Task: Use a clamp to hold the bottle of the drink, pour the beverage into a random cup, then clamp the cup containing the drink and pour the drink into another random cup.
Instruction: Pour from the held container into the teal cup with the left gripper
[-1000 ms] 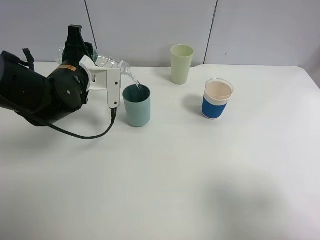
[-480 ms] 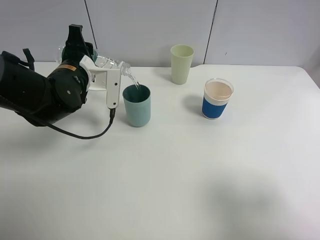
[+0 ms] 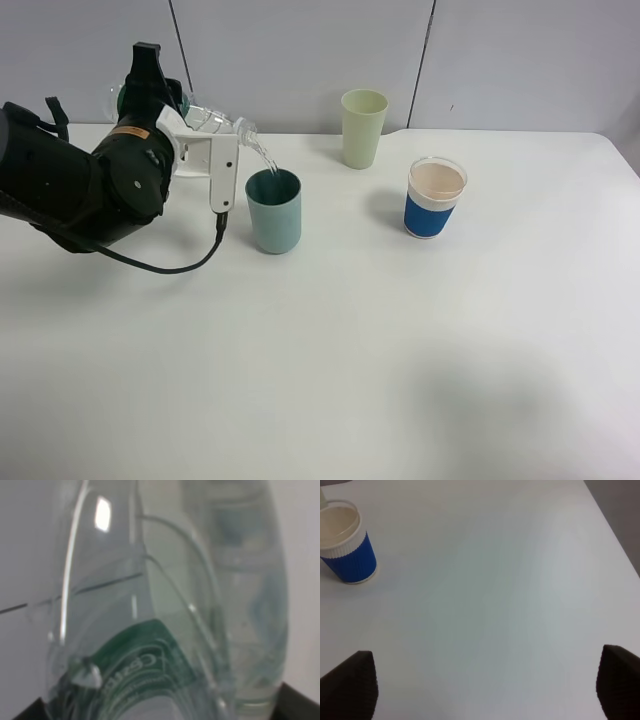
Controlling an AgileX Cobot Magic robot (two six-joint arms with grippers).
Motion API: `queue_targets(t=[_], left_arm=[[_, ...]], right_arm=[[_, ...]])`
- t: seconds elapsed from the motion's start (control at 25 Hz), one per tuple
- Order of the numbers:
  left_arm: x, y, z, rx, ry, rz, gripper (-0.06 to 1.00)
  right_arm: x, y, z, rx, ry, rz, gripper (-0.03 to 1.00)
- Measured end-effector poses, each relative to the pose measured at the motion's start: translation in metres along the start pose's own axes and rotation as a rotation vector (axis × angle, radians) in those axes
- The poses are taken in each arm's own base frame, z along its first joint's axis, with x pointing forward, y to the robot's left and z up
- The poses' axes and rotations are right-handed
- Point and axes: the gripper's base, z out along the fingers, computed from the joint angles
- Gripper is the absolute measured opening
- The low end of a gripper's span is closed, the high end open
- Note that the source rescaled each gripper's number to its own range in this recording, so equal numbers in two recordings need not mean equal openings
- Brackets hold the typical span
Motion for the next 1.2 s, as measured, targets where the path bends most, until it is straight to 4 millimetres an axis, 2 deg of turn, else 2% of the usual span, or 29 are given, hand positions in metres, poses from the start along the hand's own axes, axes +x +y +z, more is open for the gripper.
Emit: queue_targets(t=[1.2], left_arm=[[0.0023, 0.0031, -0.0001, -0.032, 0.027, 0.134, 0.09]], right_arm=[[0.0000, 0.0000, 0.0000, 0.000, 0.000, 0.000, 0.71]])
